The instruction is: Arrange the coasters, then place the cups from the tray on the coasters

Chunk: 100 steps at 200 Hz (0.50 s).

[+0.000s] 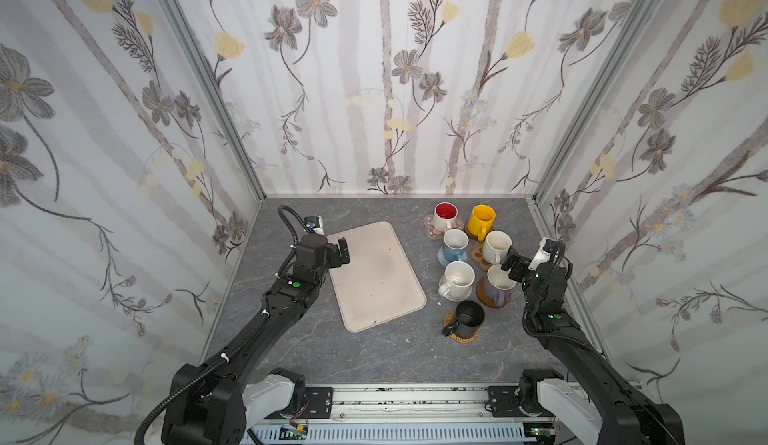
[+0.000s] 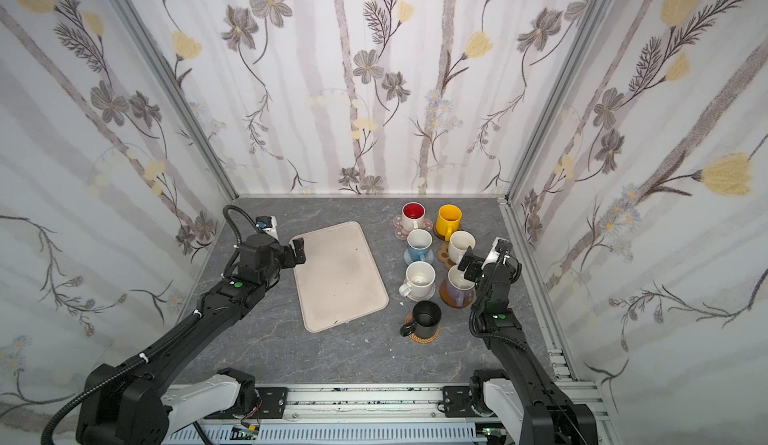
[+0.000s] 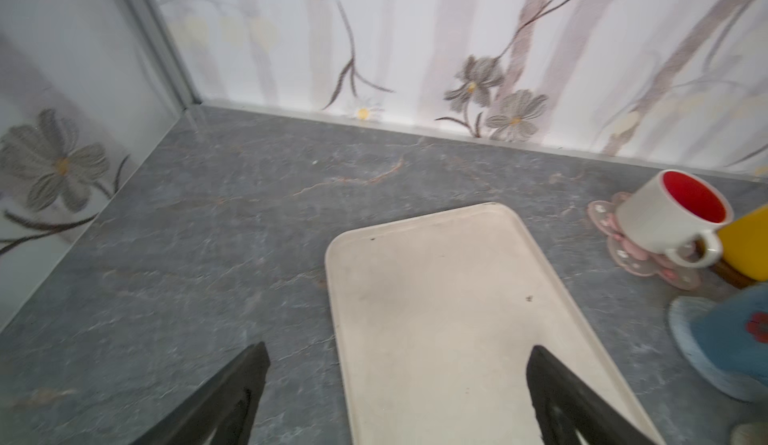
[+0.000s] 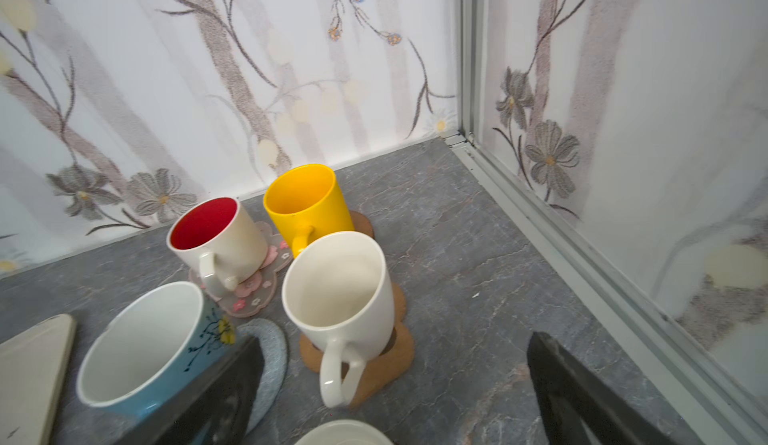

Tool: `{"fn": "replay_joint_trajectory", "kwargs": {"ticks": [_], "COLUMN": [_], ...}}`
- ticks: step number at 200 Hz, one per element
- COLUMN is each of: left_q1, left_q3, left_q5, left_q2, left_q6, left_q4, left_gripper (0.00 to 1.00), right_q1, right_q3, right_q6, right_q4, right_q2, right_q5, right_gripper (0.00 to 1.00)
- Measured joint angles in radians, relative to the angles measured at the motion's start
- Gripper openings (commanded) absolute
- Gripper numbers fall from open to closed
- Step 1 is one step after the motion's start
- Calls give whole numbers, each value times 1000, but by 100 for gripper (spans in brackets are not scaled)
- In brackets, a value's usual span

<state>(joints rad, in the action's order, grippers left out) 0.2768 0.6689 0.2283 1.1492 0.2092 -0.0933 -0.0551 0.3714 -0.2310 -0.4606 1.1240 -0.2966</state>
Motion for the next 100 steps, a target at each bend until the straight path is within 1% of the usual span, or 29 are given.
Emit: {"fn": "replay_joint_trajectory", "kwargs": {"ticks": [18,58,100], "left_q1": [-66,-202,-237], "left_q3": [-85,-139,-172], "left_q5": [13,-17,-46], "left_q2": [38,189,291], "left_q6": [-14,-26,-50], "left_q4": [-104,-319,-515], "left_gripper": [100,100,100], "right_q1": [0,2,11], "right_q3": [-24,-68,-95], "right_q6": [34,84,90], "right_q4": [-94,-289,-425], "right_q2": [54,165,228], "right_q5": [-61,-152,-180], "right_gripper": [100,100,100]}}
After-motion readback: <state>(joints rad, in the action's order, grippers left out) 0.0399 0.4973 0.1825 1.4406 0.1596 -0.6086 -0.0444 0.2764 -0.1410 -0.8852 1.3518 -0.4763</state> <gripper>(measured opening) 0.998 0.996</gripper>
